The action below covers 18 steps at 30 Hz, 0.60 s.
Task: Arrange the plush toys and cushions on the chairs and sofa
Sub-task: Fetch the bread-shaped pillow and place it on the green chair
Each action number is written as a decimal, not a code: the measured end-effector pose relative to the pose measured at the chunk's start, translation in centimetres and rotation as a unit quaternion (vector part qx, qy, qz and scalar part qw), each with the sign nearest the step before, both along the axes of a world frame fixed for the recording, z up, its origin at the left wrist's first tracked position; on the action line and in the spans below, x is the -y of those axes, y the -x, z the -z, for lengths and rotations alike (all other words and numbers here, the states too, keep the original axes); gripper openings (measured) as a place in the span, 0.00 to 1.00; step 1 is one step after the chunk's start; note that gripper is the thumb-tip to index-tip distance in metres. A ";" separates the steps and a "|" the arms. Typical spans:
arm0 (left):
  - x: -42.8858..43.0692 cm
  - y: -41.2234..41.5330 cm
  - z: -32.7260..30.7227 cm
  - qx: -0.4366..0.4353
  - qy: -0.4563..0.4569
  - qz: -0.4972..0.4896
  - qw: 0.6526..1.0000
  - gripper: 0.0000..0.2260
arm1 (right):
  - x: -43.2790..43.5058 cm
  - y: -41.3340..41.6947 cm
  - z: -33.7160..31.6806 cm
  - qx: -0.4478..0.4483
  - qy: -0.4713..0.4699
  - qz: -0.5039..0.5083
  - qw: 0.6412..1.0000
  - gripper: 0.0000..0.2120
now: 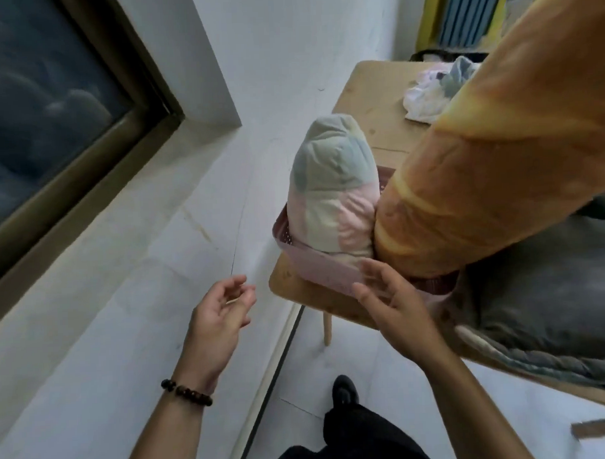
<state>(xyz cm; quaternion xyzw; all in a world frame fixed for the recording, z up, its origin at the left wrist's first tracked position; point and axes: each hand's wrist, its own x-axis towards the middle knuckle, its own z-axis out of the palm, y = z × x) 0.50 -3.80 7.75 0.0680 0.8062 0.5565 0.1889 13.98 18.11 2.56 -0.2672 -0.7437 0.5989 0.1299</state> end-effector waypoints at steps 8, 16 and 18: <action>-10.9 11.6 -2.0 -0.147 0.003 0.192 0.970 0.13 | -3.5 4.2 -11.5 -0.177 -0.348 0.285 0.875 0.19; -17.5 9.9 5.4 -0.316 -0.006 0.529 0.787 0.13 | -5.6 1.8 -12.1 -0.087 -0.233 0.604 0.758 0.64; -17.0 9.7 8.0 -0.399 0.111 0.589 0.694 0.20 | -5.9 2.8 -11.0 -0.104 -0.045 0.556 0.824 0.74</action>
